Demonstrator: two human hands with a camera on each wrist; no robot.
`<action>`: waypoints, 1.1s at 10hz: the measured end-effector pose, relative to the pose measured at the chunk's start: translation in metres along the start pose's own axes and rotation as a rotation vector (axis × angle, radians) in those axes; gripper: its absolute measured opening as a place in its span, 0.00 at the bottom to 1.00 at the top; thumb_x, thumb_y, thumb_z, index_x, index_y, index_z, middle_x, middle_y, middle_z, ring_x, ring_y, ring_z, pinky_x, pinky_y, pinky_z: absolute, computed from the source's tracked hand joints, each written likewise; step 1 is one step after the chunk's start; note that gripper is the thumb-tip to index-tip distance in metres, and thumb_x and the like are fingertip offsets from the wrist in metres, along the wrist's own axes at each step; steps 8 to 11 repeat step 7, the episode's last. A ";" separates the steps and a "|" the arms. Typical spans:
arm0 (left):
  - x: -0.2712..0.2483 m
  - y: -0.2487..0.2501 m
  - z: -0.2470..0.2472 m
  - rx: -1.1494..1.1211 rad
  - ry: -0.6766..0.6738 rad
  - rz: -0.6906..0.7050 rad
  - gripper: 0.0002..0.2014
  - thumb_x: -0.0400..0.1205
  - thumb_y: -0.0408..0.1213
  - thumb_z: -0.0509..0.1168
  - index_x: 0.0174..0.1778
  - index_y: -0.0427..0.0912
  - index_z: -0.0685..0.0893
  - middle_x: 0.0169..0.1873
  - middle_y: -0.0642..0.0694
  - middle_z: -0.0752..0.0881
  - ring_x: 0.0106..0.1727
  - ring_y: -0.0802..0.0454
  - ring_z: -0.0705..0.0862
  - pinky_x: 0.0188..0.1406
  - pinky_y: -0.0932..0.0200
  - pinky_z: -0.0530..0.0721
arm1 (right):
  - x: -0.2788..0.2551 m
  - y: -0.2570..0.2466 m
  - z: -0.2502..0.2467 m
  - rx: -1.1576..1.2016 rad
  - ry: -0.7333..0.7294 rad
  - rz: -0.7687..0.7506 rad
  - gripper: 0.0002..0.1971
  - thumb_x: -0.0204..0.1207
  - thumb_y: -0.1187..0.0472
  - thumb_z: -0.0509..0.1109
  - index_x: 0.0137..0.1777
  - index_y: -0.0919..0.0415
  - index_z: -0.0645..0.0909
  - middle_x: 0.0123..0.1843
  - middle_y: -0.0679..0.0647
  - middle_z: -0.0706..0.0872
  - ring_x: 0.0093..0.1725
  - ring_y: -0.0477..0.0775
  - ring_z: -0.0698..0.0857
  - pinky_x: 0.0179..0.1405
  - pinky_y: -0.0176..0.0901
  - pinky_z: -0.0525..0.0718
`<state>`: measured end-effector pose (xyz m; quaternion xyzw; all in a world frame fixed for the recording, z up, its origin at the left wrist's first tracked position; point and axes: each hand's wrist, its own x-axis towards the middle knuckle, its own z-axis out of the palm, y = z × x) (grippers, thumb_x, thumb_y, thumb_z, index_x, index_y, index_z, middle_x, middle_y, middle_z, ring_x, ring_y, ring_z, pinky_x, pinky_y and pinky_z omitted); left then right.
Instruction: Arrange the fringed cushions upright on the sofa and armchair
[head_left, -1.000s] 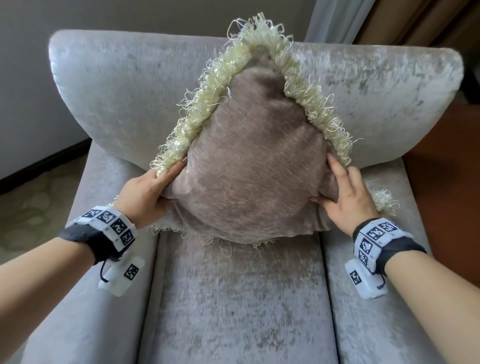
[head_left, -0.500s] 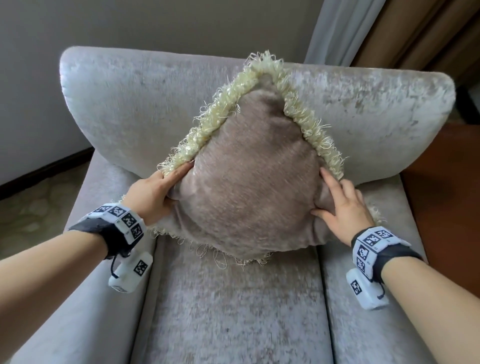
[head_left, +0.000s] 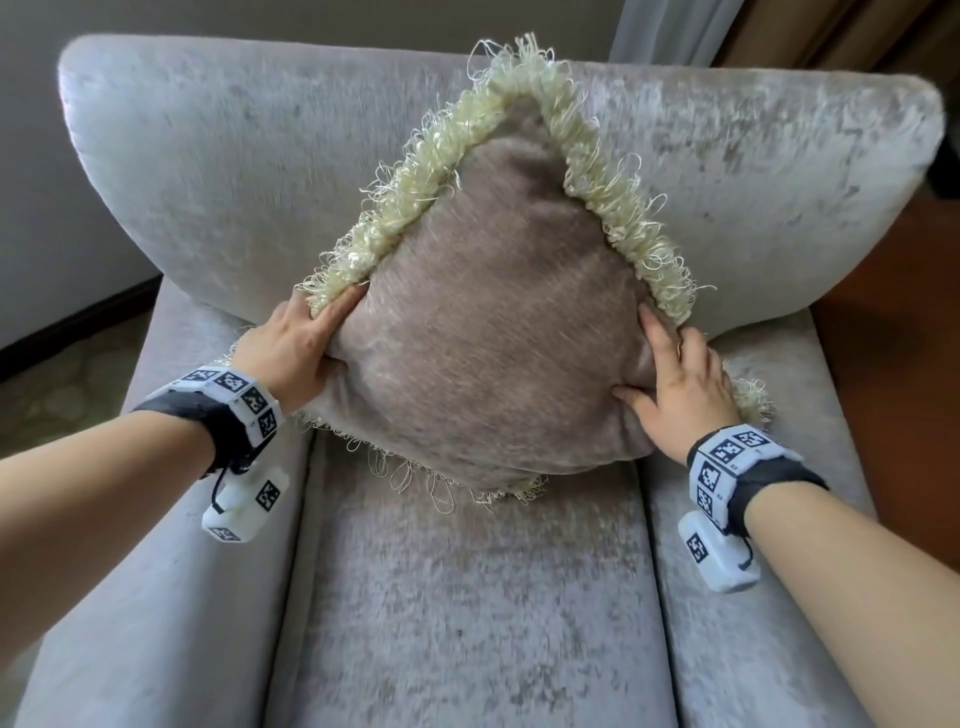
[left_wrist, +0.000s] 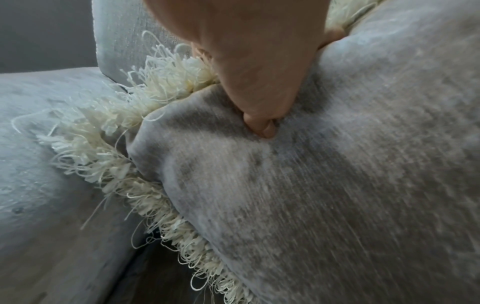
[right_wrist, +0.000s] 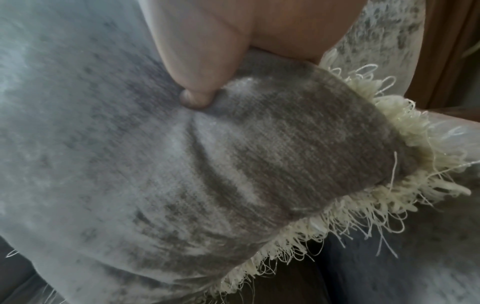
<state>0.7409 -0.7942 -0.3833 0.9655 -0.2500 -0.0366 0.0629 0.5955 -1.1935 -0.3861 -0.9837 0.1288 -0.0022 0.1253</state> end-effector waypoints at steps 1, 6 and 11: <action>-0.004 0.003 -0.001 0.009 0.002 -0.021 0.49 0.71 0.38 0.76 0.82 0.60 0.52 0.48 0.33 0.72 0.47 0.30 0.78 0.31 0.40 0.81 | -0.001 -0.002 0.000 -0.019 0.007 0.022 0.49 0.71 0.39 0.72 0.81 0.31 0.39 0.73 0.62 0.64 0.67 0.72 0.70 0.67 0.71 0.73; -0.061 0.037 -0.083 0.011 -0.102 -0.128 0.28 0.75 0.39 0.71 0.73 0.50 0.77 0.58 0.40 0.82 0.61 0.37 0.78 0.56 0.40 0.82 | -0.050 -0.018 -0.087 -0.128 -0.015 -0.012 0.34 0.71 0.47 0.73 0.78 0.47 0.69 0.73 0.53 0.75 0.72 0.60 0.69 0.66 0.61 0.72; -0.076 0.051 -0.115 0.006 -0.115 -0.141 0.21 0.77 0.41 0.68 0.68 0.51 0.81 0.55 0.44 0.84 0.60 0.40 0.80 0.54 0.45 0.82 | -0.063 -0.028 -0.123 -0.082 -0.050 -0.008 0.29 0.74 0.46 0.70 0.76 0.48 0.72 0.70 0.49 0.78 0.69 0.58 0.74 0.65 0.56 0.73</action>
